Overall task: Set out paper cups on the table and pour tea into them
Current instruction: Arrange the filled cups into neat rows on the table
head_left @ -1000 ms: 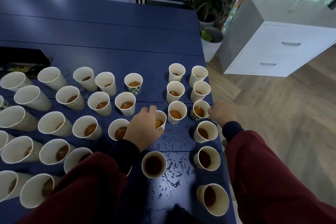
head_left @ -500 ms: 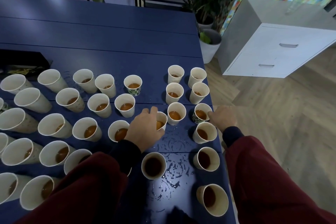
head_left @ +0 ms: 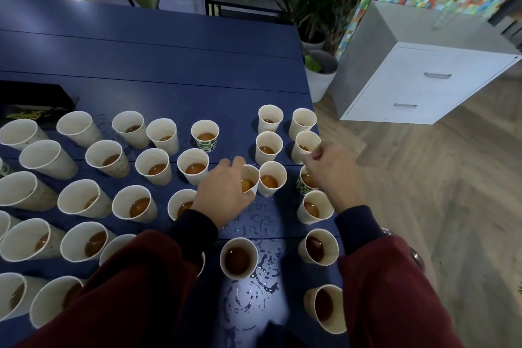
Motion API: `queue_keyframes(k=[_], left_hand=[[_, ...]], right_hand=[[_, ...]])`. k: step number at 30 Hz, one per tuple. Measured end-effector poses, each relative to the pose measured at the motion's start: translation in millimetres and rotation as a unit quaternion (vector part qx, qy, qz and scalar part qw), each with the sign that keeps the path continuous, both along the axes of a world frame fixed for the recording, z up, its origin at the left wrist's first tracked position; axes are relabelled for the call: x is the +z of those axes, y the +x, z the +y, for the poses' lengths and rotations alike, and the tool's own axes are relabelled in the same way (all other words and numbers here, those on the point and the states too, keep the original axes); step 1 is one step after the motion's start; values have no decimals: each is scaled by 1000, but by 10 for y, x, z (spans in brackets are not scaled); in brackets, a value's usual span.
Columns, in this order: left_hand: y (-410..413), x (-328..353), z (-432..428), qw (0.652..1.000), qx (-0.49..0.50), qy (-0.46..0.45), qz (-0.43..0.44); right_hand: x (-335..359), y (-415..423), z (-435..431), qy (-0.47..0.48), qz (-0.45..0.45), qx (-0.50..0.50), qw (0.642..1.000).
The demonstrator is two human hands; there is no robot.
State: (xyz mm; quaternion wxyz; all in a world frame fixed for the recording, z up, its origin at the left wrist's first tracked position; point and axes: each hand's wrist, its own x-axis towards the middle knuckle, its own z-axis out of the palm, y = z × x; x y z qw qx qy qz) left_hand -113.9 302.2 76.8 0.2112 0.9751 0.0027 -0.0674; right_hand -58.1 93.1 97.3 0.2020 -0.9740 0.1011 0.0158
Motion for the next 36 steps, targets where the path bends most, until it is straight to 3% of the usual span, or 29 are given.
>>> queue_keyframes(k=[3,7,12,18,23,31,36], left_hand=[[14,142,39,999,-4,-17,-30],[-10,313,61,997,4,-42,-59],[-95,388,73,998,-24,-48,-37],[-277,349,138,993,-46,-108,8],[-580,24,187,985,-17,-161,56],[-1165,-402,98,984,-151,-39,87],[-1256,-507,38,990,-139,12,38]], right_hand=[[84,-258,325,117,30,106,987],[-208,-499,584,249,84,207,942],[-487,-762,781,354,-11,155,922],[-681,-945,754,381,-81,80,917],[-955,-1120,623,386,-87,-13,918],[-1268,-1297,544,329,-88,-62,938],[-1439,-1208,530,325,-63,-36,943]])
